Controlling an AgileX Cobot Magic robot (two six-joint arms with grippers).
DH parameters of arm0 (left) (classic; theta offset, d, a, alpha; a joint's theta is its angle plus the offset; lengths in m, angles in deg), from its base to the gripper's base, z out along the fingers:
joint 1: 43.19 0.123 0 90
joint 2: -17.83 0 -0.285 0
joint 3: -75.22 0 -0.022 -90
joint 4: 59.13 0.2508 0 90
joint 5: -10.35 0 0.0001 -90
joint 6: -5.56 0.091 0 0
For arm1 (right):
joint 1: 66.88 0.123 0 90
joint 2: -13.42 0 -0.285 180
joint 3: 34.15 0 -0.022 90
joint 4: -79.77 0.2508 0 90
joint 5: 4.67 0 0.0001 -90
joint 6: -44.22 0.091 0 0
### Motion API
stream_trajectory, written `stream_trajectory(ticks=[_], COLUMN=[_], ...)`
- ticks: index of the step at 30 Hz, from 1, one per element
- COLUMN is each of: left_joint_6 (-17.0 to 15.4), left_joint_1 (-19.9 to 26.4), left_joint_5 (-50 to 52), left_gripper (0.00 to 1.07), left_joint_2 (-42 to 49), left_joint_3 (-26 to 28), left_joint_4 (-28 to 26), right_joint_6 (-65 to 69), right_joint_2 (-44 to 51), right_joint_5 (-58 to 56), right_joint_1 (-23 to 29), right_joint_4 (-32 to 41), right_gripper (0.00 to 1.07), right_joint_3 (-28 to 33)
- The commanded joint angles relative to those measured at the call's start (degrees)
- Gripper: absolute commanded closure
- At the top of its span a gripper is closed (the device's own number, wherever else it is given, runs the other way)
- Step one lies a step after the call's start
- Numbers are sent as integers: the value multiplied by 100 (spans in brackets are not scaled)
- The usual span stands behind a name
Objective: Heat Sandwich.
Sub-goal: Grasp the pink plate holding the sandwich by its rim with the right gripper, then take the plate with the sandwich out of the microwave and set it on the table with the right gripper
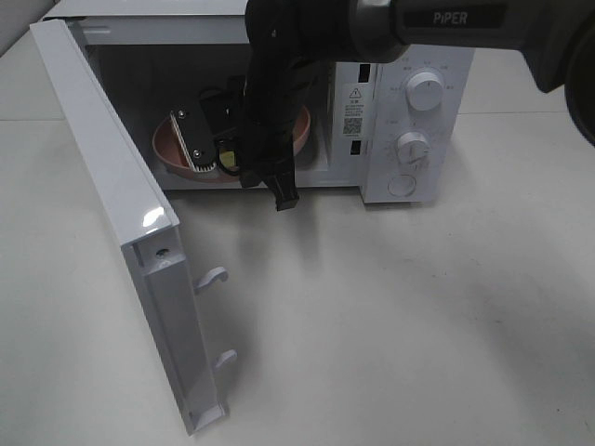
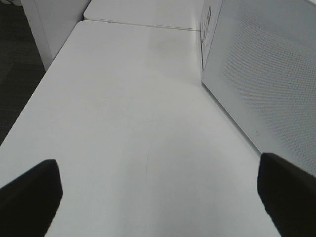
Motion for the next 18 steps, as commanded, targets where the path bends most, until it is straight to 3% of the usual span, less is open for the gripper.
stream_trajectory(ticks=[1, 18], left_joint_6=[0, 0], left_joint_1=[17, 17], left_joint_5=[46, 46], left_gripper=[3, 3], left_joint_2=[132, 132], left_joint_3=[-17, -17], left_joint_4=[-52, -52], right_joint_6=[-195, -1266], right_joint_2=[292, 1604], right_joint_5=[120, 544], right_joint_1=[6, 17], right_joint_4=[63, 504], right_gripper=[107, 107], right_joint_3=[109, 1885])
